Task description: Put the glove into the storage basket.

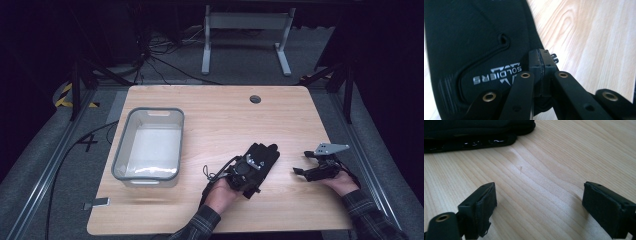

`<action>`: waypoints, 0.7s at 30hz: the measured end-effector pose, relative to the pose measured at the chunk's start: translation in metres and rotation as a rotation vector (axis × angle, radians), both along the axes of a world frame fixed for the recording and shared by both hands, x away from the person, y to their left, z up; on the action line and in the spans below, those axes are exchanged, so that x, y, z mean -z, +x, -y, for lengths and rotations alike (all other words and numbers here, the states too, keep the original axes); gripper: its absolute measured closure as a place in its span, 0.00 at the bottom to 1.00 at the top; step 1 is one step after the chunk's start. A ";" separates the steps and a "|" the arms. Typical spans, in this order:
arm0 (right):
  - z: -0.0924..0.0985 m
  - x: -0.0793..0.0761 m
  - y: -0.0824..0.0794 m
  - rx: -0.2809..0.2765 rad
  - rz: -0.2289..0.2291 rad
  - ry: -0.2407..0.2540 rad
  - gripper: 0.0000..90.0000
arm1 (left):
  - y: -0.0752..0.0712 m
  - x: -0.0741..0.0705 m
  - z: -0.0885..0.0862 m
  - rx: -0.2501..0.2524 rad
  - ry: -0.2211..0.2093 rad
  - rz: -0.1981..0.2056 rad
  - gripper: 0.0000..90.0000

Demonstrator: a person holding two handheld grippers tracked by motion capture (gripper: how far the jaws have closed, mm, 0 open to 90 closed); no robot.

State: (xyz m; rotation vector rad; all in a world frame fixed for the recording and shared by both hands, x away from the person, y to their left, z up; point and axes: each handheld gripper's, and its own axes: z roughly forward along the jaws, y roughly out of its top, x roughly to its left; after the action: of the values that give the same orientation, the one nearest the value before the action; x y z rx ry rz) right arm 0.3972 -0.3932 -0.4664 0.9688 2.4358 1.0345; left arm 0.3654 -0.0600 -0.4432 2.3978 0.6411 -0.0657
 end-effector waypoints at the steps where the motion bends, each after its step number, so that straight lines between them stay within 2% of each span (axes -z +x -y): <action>1: 0.000 0.000 0.000 0.000 0.000 0.000 0.14 | 0.001 0.000 -0.004 -0.008 0.004 0.002 1.00; 12: 0.000 0.000 0.000 0.000 0.000 0.000 0.14 | 0.002 -0.002 -0.041 -0.074 0.042 0.011 1.00; 16: 0.000 0.000 0.000 0.000 0.000 0.000 0.14 | 0.002 -0.004 -0.045 -0.074 0.025 0.011 1.00; 21: 0.000 0.000 0.000 0.002 -0.001 0.001 0.14 | 0.006 -0.014 -0.046 -0.058 0.004 0.033 0.96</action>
State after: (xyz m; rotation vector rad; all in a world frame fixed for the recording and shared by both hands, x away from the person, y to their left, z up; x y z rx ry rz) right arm 0.3973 -0.3929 -0.4664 0.9717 2.4347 1.0345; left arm 0.3715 -0.0142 -0.4295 2.3779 0.6952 -0.0001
